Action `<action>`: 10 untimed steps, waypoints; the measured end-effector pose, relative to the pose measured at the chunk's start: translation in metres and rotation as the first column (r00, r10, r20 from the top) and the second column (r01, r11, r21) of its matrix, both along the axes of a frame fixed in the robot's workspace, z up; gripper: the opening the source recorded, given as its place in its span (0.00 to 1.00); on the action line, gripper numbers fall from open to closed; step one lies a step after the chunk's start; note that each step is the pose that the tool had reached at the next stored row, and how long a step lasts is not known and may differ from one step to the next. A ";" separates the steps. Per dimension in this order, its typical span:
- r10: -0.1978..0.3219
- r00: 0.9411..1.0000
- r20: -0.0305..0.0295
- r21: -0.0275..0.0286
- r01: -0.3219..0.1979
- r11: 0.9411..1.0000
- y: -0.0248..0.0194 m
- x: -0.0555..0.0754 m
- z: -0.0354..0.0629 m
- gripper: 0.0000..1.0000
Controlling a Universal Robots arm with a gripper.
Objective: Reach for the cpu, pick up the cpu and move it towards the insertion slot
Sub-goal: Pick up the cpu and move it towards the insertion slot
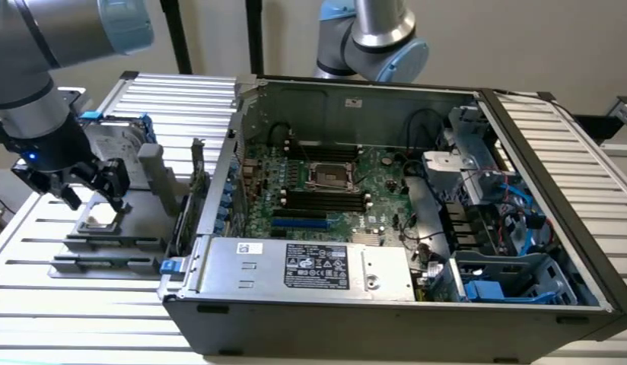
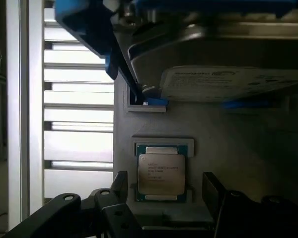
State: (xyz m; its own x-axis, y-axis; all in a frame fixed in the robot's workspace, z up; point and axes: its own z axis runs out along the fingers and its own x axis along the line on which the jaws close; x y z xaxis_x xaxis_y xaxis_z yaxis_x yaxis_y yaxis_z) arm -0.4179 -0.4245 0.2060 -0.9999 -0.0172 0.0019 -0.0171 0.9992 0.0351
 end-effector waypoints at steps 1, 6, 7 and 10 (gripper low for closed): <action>0.000 1.000 0.000 0.000 0.000 1.000 -0.0002 0.001 -0.0018 0.71; 0.000 1.000 0.000 0.000 0.000 1.000 -0.0004 0.001 -0.0048 0.71; 0.000 1.000 0.000 0.000 0.000 1.000 -0.0005 0.001 -0.0054 0.71; 0.000 1.000 0.000 0.000 0.000 1.000 -0.0005 -0.002 -0.0066 0.71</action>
